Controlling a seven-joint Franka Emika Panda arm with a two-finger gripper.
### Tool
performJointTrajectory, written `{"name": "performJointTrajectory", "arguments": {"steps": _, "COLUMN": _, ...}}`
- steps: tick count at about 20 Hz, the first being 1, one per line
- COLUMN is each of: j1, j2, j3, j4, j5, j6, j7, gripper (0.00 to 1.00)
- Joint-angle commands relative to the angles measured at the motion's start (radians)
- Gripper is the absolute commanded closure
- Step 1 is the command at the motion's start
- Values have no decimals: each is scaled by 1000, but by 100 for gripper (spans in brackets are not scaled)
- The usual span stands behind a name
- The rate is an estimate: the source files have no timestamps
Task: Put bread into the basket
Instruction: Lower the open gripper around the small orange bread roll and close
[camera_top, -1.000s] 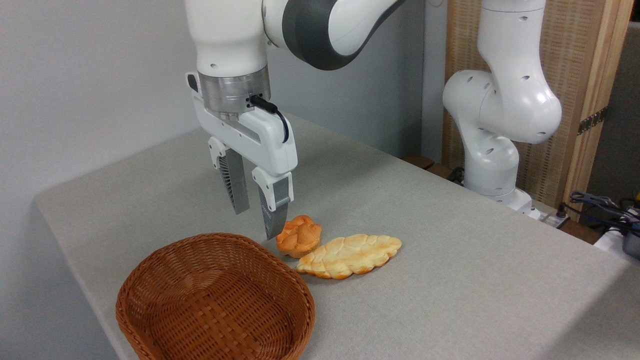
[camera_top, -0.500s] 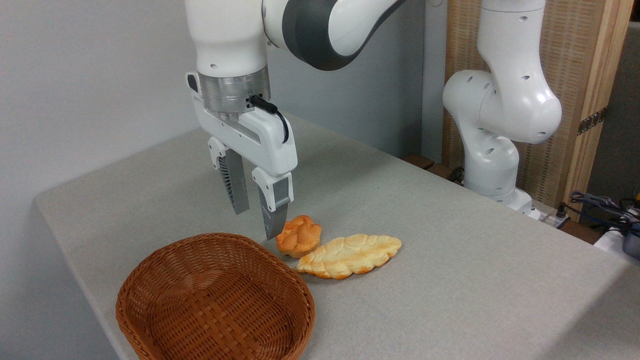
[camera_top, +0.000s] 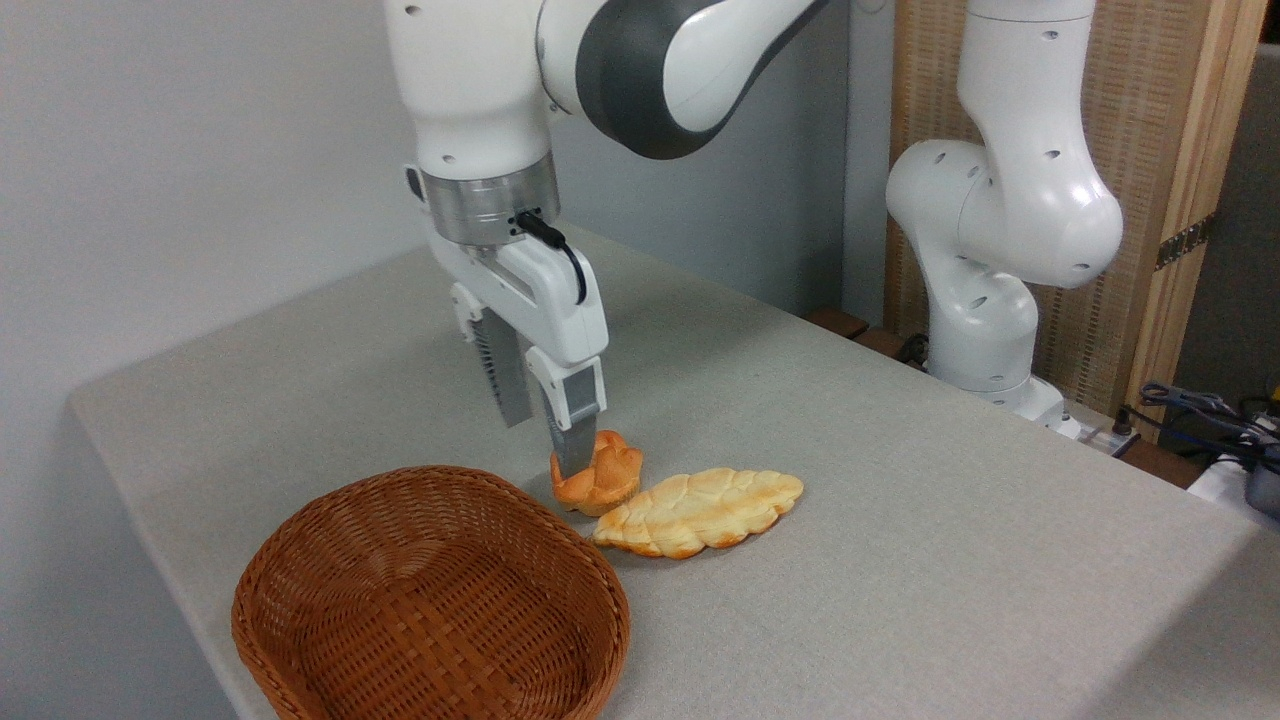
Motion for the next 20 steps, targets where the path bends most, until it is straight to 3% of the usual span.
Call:
{"name": "performJointTrajectory", "arguments": {"steps": 1, "j1": -52, "j2": -66, "j3": 7, "j4": -102, "j5": -2, "j6": -3, "j7": 100, "gripper": 0}}
{"name": "performJointTrajectory", "arguments": {"steps": 4, "j1": -104, "j2": -54, "j3": 4, "j4": -127, "j5": 9, "j6": -3, "j7": 209, "gripper": 0}}
{"name": "performJointTrajectory", "arguments": {"steps": 10, "j1": -107, "j2": -5, "j3": 4, "j4": -128, "j5": 19, "j6": 3, "j7": 392, "gripper": 0}}
{"name": "performJointTrajectory", "arguments": {"steps": 12, "j1": -107, "j2": 9, "j3": 4, "j4": -127, "j5": 94, "j6": 11, "j7": 406, "gripper": 0}}
{"name": "performJointTrajectory", "arguments": {"steps": 13, "j1": -107, "j2": 17, "j3": 4, "j4": -127, "j5": 107, "j6": 15, "j7": 410, "gripper": 0}}
{"name": "performJointTrajectory", "arguments": {"steps": 20, "j1": -124, "j2": 52, "j3": 0, "j4": -127, "j5": 112, "j6": 34, "j7": 415, "gripper": 0}}
